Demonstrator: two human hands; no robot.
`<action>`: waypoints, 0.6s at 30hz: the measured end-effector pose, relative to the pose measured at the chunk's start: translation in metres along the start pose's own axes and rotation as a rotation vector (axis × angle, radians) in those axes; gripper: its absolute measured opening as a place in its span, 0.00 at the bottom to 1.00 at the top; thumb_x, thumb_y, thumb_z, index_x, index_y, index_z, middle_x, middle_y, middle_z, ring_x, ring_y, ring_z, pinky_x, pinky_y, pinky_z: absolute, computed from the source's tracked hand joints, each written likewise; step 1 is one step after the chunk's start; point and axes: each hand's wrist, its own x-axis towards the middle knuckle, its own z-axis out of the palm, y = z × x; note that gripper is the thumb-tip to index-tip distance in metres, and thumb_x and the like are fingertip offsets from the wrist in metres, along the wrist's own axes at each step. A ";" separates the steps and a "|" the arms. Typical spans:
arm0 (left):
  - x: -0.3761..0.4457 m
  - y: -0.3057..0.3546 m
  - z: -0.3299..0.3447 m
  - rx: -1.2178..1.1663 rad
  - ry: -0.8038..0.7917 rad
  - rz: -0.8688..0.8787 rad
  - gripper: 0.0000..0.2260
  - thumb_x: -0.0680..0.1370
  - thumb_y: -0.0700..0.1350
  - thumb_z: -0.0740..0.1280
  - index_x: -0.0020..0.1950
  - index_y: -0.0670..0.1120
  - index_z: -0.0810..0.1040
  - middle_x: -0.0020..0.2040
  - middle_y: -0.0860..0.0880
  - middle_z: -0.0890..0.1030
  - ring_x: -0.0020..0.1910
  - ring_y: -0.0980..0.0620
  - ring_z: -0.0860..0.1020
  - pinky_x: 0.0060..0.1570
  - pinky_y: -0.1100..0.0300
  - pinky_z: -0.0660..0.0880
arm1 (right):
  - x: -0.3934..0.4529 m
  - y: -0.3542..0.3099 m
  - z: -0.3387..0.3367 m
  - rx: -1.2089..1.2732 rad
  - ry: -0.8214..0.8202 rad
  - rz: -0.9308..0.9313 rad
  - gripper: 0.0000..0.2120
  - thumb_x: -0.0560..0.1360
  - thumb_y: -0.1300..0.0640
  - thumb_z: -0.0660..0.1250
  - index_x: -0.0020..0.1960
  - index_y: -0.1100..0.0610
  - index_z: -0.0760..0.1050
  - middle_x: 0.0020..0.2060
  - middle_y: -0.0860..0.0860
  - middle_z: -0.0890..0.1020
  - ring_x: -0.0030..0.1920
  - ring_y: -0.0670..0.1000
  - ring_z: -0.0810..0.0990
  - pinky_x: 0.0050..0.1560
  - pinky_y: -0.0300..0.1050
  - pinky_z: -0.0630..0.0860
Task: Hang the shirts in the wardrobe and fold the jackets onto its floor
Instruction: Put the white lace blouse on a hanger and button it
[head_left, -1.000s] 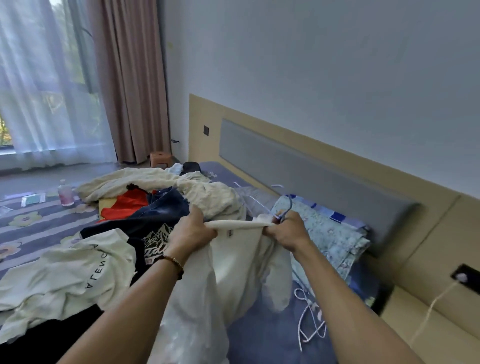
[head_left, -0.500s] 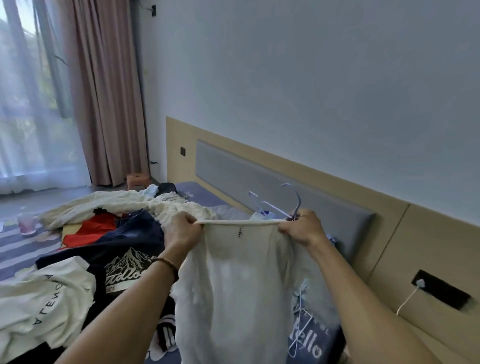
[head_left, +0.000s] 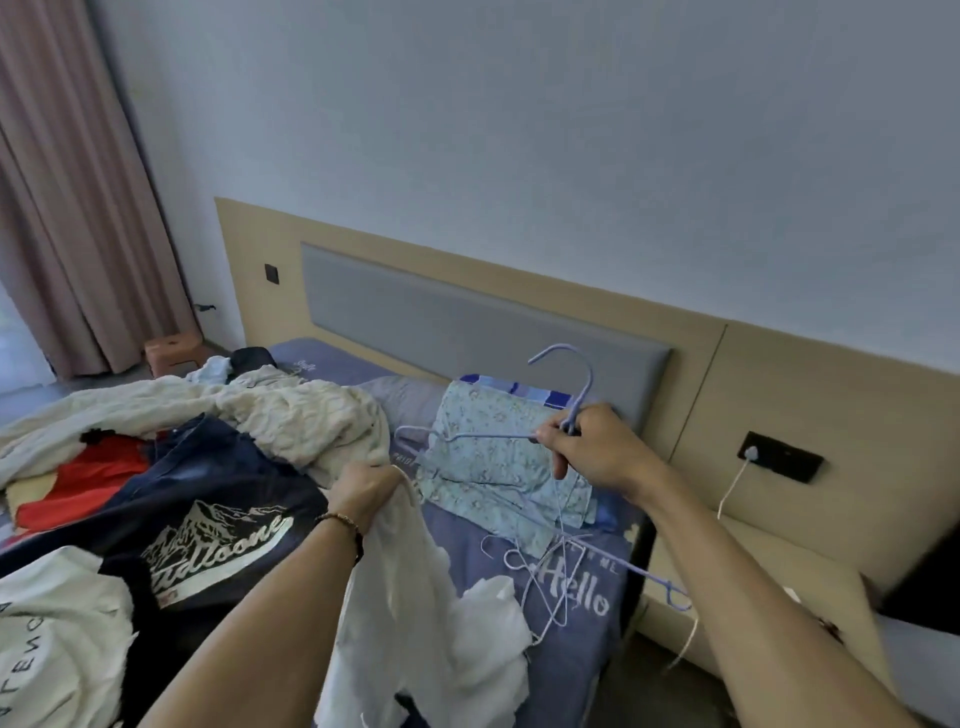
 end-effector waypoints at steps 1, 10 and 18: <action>0.001 -0.005 0.002 0.068 0.036 0.026 0.10 0.72 0.46 0.72 0.35 0.45 0.75 0.44 0.41 0.80 0.44 0.43 0.78 0.47 0.54 0.77 | -0.004 0.003 0.000 -0.002 -0.042 0.016 0.28 0.81 0.56 0.63 0.22 0.56 0.76 0.30 0.53 0.82 0.50 0.54 0.83 0.57 0.55 0.76; -0.008 0.028 -0.001 0.387 0.064 0.332 0.12 0.76 0.48 0.64 0.41 0.39 0.78 0.39 0.42 0.79 0.39 0.42 0.74 0.37 0.57 0.69 | -0.019 0.004 0.007 -0.022 -0.080 0.077 0.22 0.80 0.58 0.64 0.28 0.63 0.77 0.26 0.44 0.81 0.49 0.39 0.81 0.56 0.45 0.71; -0.058 0.102 0.026 0.617 -0.234 0.893 0.17 0.76 0.45 0.66 0.28 0.46 0.69 0.29 0.50 0.73 0.34 0.49 0.72 0.34 0.57 0.66 | -0.005 -0.024 0.037 0.146 0.024 0.025 0.12 0.80 0.59 0.64 0.39 0.60 0.78 0.28 0.53 0.82 0.21 0.44 0.71 0.24 0.37 0.68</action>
